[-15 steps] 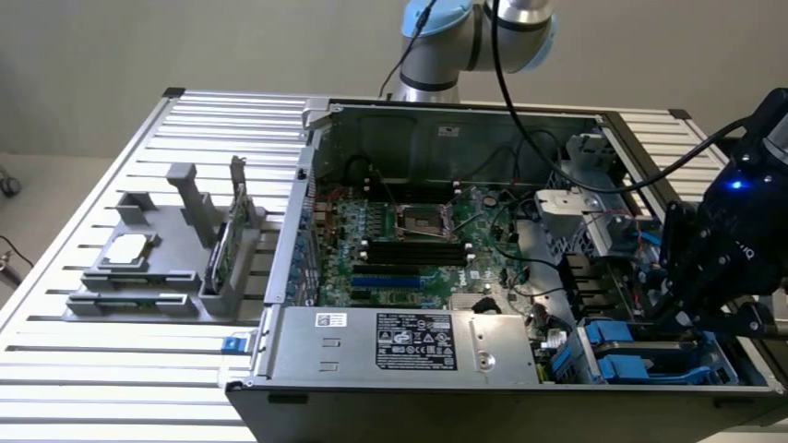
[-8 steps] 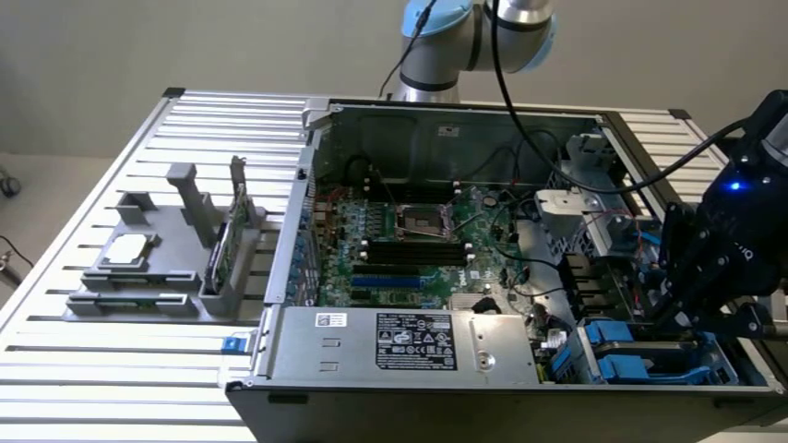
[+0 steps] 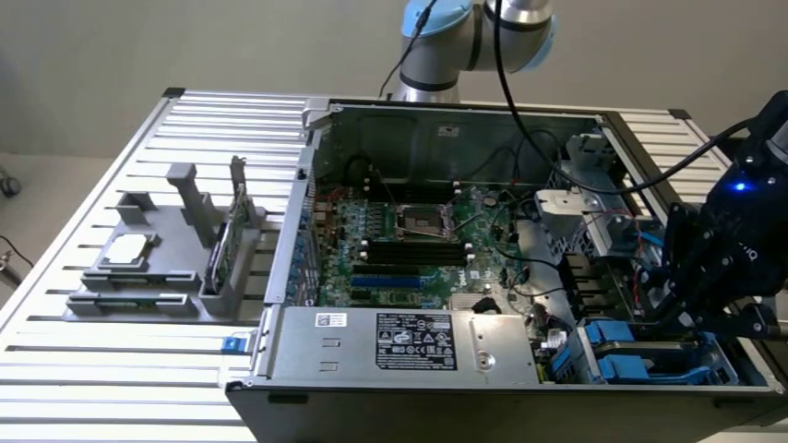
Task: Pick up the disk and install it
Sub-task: 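Insert the first disk wire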
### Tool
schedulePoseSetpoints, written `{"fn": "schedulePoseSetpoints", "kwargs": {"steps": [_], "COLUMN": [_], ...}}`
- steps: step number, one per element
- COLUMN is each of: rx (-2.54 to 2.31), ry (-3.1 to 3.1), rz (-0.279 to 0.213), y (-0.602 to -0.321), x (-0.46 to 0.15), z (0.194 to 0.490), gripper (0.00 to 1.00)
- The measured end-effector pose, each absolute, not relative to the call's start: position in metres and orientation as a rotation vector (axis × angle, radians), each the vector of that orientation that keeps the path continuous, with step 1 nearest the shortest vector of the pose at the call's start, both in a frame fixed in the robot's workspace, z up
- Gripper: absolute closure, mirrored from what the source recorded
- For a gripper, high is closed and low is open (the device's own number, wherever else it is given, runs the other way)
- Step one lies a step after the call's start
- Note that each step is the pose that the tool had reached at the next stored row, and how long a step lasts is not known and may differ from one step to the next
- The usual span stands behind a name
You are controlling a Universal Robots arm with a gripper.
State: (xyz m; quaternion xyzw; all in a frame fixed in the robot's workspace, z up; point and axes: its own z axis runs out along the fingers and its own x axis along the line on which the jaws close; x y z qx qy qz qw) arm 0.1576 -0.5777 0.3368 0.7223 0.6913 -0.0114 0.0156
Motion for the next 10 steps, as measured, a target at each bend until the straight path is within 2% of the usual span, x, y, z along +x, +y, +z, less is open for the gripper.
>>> {"fn": "schedulePoseSetpoints", "kwargs": {"steps": [10], "rx": [2.246], "ry": [2.151], "rz": [-0.036], "y": [-0.5777], "x": [0.1547], "z": [0.336], "gripper": [0.84]}}
